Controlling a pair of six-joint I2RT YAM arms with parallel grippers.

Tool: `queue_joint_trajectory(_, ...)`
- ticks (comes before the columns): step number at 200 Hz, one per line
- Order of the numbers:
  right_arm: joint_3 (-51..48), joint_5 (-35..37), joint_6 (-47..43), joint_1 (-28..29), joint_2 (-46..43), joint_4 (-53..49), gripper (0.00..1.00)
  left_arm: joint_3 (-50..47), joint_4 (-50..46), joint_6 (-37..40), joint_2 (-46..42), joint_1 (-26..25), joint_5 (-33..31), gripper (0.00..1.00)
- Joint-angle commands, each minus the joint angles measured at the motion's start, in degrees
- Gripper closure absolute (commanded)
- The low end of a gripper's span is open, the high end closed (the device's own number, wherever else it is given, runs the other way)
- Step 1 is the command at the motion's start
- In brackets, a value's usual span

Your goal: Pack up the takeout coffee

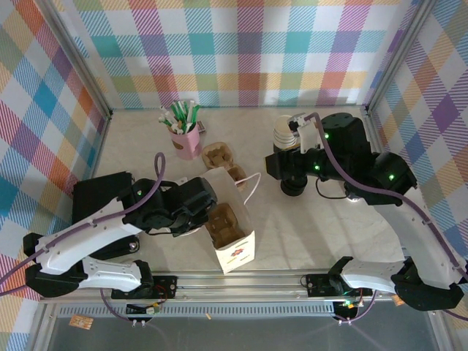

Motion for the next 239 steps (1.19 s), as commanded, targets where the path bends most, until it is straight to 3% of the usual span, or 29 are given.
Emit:
queue_joint_trajectory(1,-0.04,-0.60,1.46,-0.38,0.04,-0.45,0.35,-0.97,-0.70,3.11,0.46,0.98,1.06,1.00)
queue_joint_trajectory(150,1.23,-1.90,6.86,-0.31,0.78,-3.16,0.42,0.92,-4.52,27.19,1.65,12.70,8.54,1.00)
queue_joint_trajectory(176,1.97,-1.30,6.43,-0.29,1.48,-4.43,0.41,2.08,-5.41,28.15,3.06,12.81,8.70,0.74)
queue_joint_trajectory(191,2.70,0.02,5.66,-0.29,2.14,-5.84,0.41,3.27,-5.81,27.83,3.75,12.81,8.73,0.65)
queue_joint_trajectory(239,5.00,1.14,4.48,-0.29,4.34,-7.63,0.40,4.48,-4.96,24.65,4.23,12.81,12.56,0.56)
